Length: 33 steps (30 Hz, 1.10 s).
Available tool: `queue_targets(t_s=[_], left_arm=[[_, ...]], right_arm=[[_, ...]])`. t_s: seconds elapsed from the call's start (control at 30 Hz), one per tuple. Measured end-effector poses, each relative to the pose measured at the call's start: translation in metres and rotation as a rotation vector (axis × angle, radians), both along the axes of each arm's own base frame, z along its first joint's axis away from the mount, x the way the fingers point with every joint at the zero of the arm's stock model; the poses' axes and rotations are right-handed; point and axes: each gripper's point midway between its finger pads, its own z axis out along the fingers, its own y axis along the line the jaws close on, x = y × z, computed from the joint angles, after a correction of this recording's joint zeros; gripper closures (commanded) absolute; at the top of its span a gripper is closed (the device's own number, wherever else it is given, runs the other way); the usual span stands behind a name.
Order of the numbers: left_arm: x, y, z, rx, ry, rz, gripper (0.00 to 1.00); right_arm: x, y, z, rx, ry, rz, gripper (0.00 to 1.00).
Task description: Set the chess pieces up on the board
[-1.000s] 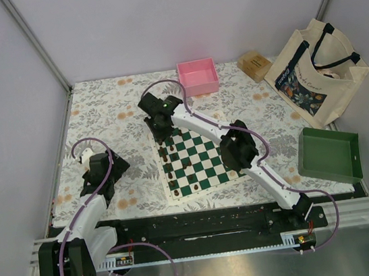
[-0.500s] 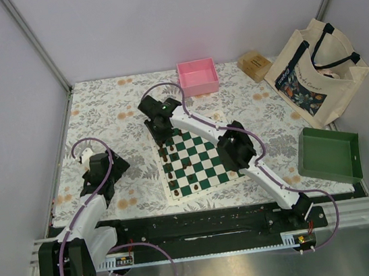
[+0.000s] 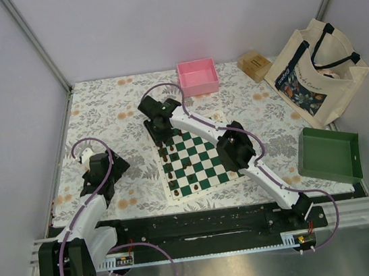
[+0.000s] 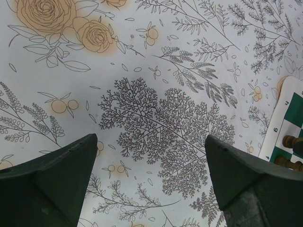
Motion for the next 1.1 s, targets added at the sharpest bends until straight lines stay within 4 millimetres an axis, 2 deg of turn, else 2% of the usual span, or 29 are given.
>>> queue_targets(t_s=[0.47, 0.57, 0.67, 0.8, 0.87, 0.93, 1.1], left_arm=[[0.000, 0.000, 0.000, 0.000, -0.001, 0.000, 0.01], [0.000, 0.000, 0.000, 0.000, -0.001, 0.000, 0.01], [0.000, 0.000, 0.000, 0.000, -0.001, 0.000, 0.01], [0.000, 0.000, 0.000, 0.000, -0.001, 0.000, 0.01], [0.000, 0.000, 0.000, 0.000, -0.001, 0.000, 0.01], [0.000, 0.000, 0.000, 0.000, -0.001, 0.000, 0.01], [0.000, 0.000, 0.000, 0.000, -0.001, 0.000, 0.01]], right_arm=[[0.006, 0.006, 0.015, 0.039, -0.027, 0.000, 0.47], [0.009, 0.001, 0.030, 0.050, -0.046, -0.011, 0.46], [0.017, -0.012, 0.058, 0.070, -0.089, -0.041, 0.45], [0.039, -0.034, 0.098, 0.115, -0.155, -0.105, 0.45], [0.052, -0.046, 0.110, 0.129, -0.180, -0.145, 0.45], [0.064, -0.057, 0.111, 0.134, -0.186, -0.178, 0.45], [0.071, -0.075, 0.087, 0.090, -0.137, -0.222, 0.46]])
